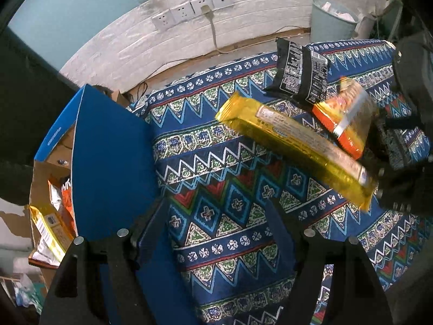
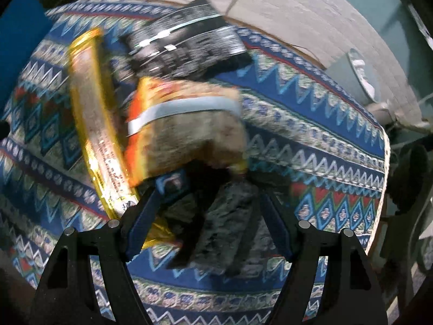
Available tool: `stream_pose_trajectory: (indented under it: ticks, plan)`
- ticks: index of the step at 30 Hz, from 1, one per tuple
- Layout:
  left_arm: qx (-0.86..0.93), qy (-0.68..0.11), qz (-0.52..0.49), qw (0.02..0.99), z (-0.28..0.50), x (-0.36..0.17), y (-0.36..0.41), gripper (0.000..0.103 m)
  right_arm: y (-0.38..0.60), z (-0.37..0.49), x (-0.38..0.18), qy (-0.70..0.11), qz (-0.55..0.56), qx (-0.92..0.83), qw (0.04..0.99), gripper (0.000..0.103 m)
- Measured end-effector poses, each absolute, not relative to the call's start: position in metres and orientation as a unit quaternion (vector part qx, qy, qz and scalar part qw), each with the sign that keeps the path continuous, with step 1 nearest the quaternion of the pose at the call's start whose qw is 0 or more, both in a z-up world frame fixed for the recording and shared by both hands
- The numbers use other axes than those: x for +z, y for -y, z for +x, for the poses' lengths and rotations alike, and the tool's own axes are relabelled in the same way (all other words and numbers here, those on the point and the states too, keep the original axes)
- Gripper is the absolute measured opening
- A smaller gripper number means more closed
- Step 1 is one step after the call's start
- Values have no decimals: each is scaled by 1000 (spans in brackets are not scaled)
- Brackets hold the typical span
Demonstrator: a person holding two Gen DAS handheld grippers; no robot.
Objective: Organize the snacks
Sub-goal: 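Grasp the yellow snack bar with the left tool while the right tool grasps the black packet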
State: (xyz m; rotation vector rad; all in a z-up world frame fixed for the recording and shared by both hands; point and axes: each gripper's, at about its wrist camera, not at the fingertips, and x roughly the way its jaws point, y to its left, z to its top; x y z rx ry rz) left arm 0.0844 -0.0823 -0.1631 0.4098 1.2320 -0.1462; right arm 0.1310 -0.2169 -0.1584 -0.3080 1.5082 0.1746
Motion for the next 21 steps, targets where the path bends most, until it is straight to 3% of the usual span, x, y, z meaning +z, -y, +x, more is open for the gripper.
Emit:
stream_pose_trajectory:
  ticks: [11, 21]
  plan:
    - [-69, -586, 166, 790, 79, -163, 80, 79, 184, 105, -145, -679, -128, 105, 715, 75]
    - [-93, -642, 16, 761, 108, -179, 101, 80, 261, 115, -147, -688, 8, 36, 725, 77]
